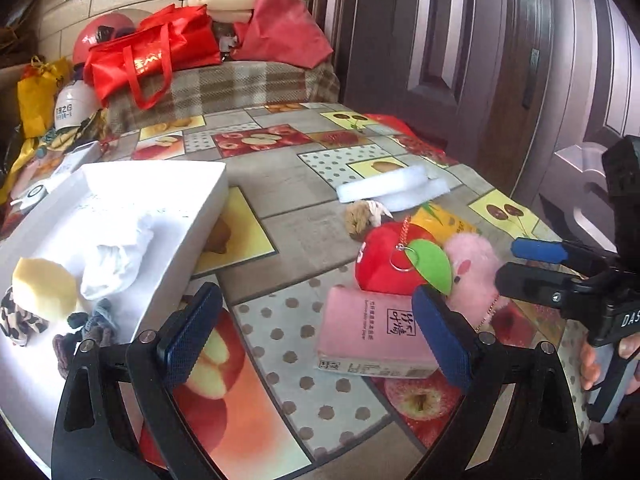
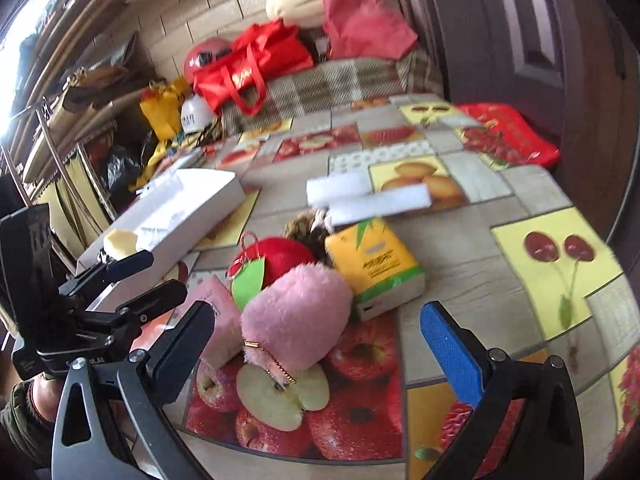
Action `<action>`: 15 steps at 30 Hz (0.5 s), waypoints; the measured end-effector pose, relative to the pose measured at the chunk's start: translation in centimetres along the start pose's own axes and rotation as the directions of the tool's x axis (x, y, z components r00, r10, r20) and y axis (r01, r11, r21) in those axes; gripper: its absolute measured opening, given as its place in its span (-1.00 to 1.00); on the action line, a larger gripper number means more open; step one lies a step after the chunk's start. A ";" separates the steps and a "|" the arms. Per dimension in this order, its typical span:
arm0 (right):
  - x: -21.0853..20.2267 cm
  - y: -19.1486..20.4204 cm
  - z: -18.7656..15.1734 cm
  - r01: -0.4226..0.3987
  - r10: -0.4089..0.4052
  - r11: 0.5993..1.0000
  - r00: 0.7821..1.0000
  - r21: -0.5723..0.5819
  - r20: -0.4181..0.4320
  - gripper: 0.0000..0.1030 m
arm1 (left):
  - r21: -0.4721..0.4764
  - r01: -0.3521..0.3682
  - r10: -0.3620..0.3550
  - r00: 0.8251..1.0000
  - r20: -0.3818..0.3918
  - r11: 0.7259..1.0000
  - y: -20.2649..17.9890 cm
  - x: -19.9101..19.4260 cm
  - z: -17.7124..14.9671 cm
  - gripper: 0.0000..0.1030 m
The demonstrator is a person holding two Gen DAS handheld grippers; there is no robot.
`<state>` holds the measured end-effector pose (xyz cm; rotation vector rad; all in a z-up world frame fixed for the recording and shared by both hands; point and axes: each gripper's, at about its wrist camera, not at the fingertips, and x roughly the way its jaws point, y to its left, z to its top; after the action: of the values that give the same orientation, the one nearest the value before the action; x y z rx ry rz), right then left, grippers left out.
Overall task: Organize soft objects
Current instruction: 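Lift both tools away from the box and return them over the table, then grasp the pink tissue pack with the left tool while the right tool grasps the pink plush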
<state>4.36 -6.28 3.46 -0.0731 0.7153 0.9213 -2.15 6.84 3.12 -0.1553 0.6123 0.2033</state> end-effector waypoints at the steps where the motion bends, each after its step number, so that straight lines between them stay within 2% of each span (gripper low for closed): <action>1: 0.4 0.1 0.0 -0.009 0.010 1.000 1.000 0.011 -0.018 0.97 | 0.017 0.004 -0.004 1.000 -0.001 1.000 -0.4 0.0 -0.1 0.87; 4: 1.5 0.4 0.0 -0.035 0.036 0.999 0.998 0.022 -0.045 0.72 | 0.069 0.018 -0.017 1.000 -0.013 0.997 -1.4 0.1 -0.2 0.87; 6: 2.2 0.4 -0.1 -0.037 0.039 0.999 0.997 0.025 -0.070 0.43 | 0.094 0.021 -0.019 1.000 -0.025 0.995 -1.9 0.3 -0.3 0.87; 7: 2.6 0.4 -0.2 -0.035 0.038 0.999 0.996 0.028 -0.087 0.36 | 0.102 0.025 -0.021 0.999 -0.037 0.994 -2.1 0.5 -0.3 0.87; 9: 3.6 0.1 -0.5 -0.051 0.057 0.998 0.990 0.045 -0.128 0.11 | 0.111 0.035 -0.028 0.998 -0.063 0.993 -2.3 0.9 -0.3 0.87; 11: 3.2 -0.3 -0.5 -0.081 0.089 0.994 0.989 0.073 -0.120 0.04 | 0.118 0.040 -0.030 0.996 -0.087 0.992 -2.5 1.3 -0.3 0.87; 15: 1.0 -1.6 -1.0 -0.089 0.095 0.989 0.994 0.119 -0.048 0.01 | 0.137 0.054 -0.033 0.988 -0.151 0.989 -3.0 2.5 -0.4 0.87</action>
<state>5.39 -6.96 1.71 0.0397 0.8263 0.9661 0.37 4.22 1.61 -0.0475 0.7684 0.1064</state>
